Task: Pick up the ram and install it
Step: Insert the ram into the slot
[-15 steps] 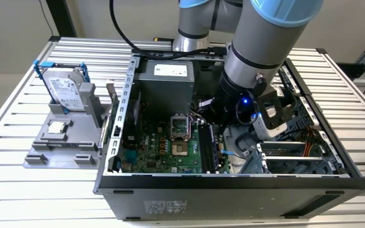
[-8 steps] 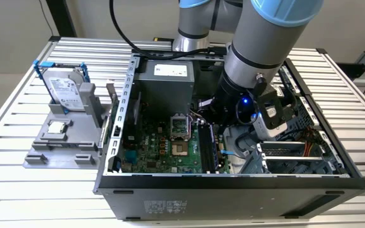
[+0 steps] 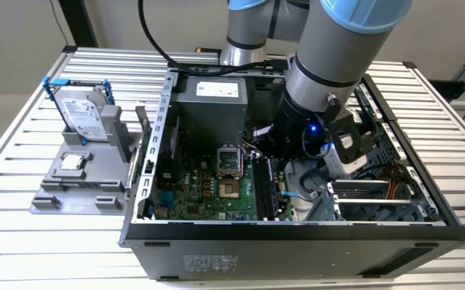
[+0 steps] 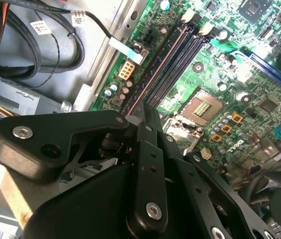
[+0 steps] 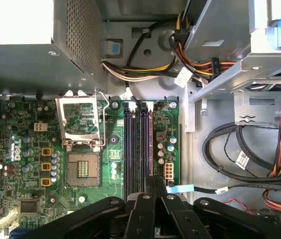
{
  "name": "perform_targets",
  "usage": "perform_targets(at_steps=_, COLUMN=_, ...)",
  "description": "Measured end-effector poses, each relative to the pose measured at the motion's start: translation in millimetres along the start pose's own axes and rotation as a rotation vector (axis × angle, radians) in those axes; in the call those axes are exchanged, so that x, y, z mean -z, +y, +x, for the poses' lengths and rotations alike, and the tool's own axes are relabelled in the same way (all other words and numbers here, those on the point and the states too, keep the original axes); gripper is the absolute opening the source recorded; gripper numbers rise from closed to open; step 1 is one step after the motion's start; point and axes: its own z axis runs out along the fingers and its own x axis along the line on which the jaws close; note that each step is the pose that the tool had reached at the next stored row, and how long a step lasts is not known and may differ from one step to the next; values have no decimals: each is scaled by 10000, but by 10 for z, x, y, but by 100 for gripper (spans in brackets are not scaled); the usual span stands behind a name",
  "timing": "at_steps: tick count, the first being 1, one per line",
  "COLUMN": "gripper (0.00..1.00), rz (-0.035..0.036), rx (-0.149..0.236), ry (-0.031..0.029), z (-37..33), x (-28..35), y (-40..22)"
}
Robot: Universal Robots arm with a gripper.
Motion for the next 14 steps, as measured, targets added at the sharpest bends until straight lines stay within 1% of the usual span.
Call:
perform_targets(at_steps=2, gripper=0, rz=1, rx=126, ry=14, z=0, x=0, y=0)
perform_targets(at_steps=3, gripper=0, rz=4, rx=522, ry=56, z=0, x=0, y=0)
perform_targets(at_steps=9, gripper=0, rz=9, rx=891, ry=95, z=0, x=0, y=0)
perform_targets(at_steps=14, gripper=0, rz=13, rx=1290, ry=138, z=0, x=0, y=0)
